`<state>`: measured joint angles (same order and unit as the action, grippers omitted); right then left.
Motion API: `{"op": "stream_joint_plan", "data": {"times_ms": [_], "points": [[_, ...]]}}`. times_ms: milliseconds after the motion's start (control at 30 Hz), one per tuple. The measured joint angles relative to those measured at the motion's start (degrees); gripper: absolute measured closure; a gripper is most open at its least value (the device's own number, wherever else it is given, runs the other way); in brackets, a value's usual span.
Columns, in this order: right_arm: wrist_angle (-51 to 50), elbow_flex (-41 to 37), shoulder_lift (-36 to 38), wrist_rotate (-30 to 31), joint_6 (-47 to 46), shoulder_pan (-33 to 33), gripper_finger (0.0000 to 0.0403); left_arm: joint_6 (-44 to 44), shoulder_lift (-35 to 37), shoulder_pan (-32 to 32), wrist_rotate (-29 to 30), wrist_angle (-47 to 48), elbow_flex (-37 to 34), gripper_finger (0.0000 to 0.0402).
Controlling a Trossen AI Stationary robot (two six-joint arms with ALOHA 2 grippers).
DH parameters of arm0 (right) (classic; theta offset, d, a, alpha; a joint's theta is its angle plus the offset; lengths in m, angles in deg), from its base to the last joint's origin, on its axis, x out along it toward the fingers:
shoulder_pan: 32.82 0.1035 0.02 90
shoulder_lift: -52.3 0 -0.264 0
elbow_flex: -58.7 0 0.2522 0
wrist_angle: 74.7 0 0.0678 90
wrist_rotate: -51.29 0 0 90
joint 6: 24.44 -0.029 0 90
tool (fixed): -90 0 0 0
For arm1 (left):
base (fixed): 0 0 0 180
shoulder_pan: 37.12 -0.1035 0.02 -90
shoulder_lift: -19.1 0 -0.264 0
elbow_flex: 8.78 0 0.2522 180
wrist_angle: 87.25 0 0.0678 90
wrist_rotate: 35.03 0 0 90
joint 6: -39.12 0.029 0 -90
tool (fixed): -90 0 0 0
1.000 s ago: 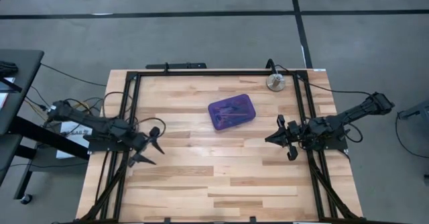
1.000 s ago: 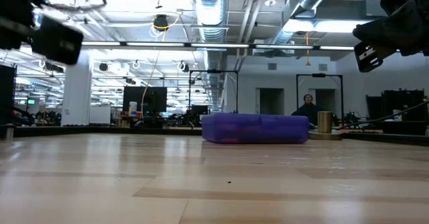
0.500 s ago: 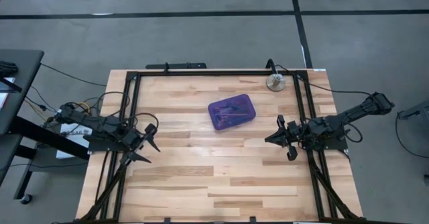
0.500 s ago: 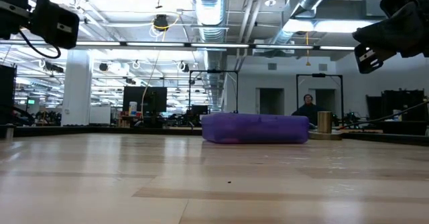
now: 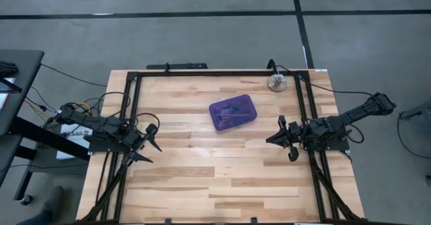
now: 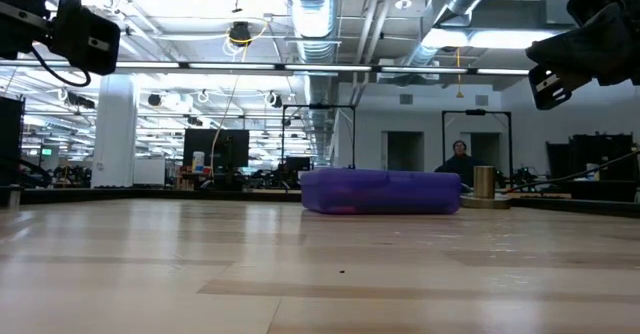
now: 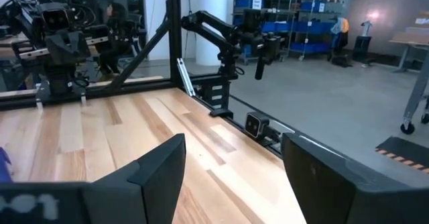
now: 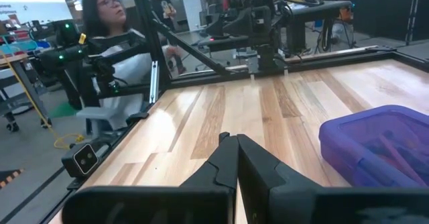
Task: Pick & place school supplies into a supply box
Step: Return to Home Position
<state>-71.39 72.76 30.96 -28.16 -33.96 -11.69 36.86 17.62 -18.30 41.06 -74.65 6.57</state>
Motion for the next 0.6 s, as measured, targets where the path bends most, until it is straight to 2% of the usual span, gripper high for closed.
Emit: {"op": "stream_joint_plan", "data": {"times_ms": [600], "points": [[0.01,0.0,0.0,0.0,0.0,0.0,0.0403,-0.37,0.0,-0.01,-0.01,0.15,0.0,0.0168]]}}
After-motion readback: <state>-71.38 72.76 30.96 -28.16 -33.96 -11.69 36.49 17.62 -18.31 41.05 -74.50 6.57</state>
